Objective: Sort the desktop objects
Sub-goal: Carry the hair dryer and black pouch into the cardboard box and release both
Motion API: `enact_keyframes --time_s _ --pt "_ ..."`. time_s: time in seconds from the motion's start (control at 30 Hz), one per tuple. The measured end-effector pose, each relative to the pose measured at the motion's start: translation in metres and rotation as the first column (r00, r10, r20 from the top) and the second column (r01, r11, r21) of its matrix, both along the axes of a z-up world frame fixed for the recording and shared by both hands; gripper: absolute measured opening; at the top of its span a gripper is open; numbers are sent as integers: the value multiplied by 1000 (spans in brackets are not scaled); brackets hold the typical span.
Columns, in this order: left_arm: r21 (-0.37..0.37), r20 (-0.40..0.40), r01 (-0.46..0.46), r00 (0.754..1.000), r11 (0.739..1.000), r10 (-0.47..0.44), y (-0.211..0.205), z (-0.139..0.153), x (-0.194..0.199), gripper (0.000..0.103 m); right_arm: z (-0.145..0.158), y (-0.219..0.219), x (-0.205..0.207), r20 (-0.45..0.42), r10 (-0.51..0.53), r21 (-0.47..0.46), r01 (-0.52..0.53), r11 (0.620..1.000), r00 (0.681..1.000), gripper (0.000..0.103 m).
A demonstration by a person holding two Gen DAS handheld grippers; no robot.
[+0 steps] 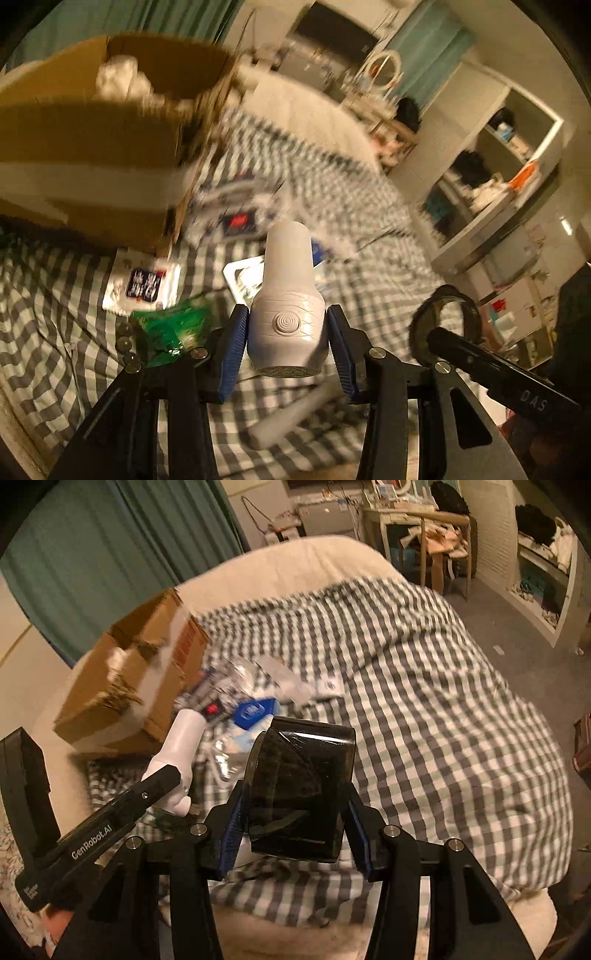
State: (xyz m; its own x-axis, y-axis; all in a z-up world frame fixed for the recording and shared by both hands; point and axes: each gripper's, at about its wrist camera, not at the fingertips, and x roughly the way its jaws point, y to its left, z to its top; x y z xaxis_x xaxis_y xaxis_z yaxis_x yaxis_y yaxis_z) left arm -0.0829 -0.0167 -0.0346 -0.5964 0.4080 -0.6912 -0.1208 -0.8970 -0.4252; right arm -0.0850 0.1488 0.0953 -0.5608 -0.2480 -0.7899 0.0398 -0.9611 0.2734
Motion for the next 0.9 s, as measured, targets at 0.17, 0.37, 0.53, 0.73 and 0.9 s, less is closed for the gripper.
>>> enact_keyframes --time_s 0.17,0.37,0.53,0.73,0.9 --pt "97 -178 44 984 994 -26 -12 43 20 44 49 -25 0 -90 64 -6 -65 998 994 48" --pt "151 -255 -24 965 988 63 -53 95 4 44 89 -74 -21 -170 161 -19 -167 986 972 48" --pt "109 -280 -129 947 986 155 -112 128 -30 44 97 -130 -61 -184 250 -68 -266 962 951 48" --pt "-6 -267 -271 928 963 259 -178 119 -79 44 73 -182 -118 -159 299 -127 -320 939 941 48" --pt "-134 -211 -318 934 939 287 -190 96 -104 52 61 -187 -137 -165 259 -129 -281 951 952 74"
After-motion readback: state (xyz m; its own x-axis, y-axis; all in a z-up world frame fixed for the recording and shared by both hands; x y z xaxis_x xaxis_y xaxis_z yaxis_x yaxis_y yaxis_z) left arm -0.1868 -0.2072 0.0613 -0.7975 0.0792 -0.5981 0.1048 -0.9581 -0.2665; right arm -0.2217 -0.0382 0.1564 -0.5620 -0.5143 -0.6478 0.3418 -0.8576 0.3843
